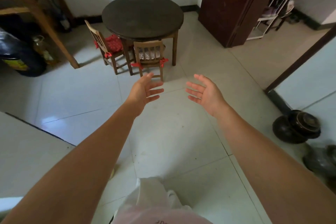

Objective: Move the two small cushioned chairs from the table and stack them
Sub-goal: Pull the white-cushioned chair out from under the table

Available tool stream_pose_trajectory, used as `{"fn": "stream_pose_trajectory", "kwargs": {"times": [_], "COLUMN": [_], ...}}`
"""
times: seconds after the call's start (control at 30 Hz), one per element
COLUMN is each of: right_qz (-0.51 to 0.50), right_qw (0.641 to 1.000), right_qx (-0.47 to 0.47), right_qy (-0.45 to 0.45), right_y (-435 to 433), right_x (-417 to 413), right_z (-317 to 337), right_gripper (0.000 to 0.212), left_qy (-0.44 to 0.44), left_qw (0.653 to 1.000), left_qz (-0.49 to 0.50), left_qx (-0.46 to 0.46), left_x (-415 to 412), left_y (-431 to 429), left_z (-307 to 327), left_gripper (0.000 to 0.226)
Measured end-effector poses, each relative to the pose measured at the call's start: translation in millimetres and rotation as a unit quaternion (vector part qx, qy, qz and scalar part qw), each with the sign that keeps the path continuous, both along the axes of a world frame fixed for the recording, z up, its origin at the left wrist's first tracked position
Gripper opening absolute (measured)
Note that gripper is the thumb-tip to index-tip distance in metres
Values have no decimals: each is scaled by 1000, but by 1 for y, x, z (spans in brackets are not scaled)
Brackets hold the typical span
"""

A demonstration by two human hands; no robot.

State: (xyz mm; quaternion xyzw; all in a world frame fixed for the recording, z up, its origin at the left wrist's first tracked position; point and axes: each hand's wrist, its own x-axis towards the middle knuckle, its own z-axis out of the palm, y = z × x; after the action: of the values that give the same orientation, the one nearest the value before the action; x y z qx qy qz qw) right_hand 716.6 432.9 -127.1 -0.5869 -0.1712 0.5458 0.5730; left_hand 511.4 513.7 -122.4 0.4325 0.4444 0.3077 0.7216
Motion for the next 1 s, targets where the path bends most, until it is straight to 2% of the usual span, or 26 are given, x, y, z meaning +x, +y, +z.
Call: {"fn": "stream_pose_trajectory", "kwargs": {"times": [0.2,0.67,1.0], "right_qz": [20,46,62], "right_qw": [999,998,997], "right_qx": [-24,-33,-48], "right_qy": [19,-8,-4], "right_y": [72,303,458], "right_x": [30,78,140], "right_z": [-20,-25,-44], "right_gripper": [43,37,37], "left_qy": [-1,12,19], "left_qw": [1000,998,996], "left_qz": [24,48,70], "left_qx": [-18,-44,-56], "left_x": [35,94,143], "left_y": [68,292,430], "left_z": [-14,-20,-38], "left_gripper": [41,46,40]}}
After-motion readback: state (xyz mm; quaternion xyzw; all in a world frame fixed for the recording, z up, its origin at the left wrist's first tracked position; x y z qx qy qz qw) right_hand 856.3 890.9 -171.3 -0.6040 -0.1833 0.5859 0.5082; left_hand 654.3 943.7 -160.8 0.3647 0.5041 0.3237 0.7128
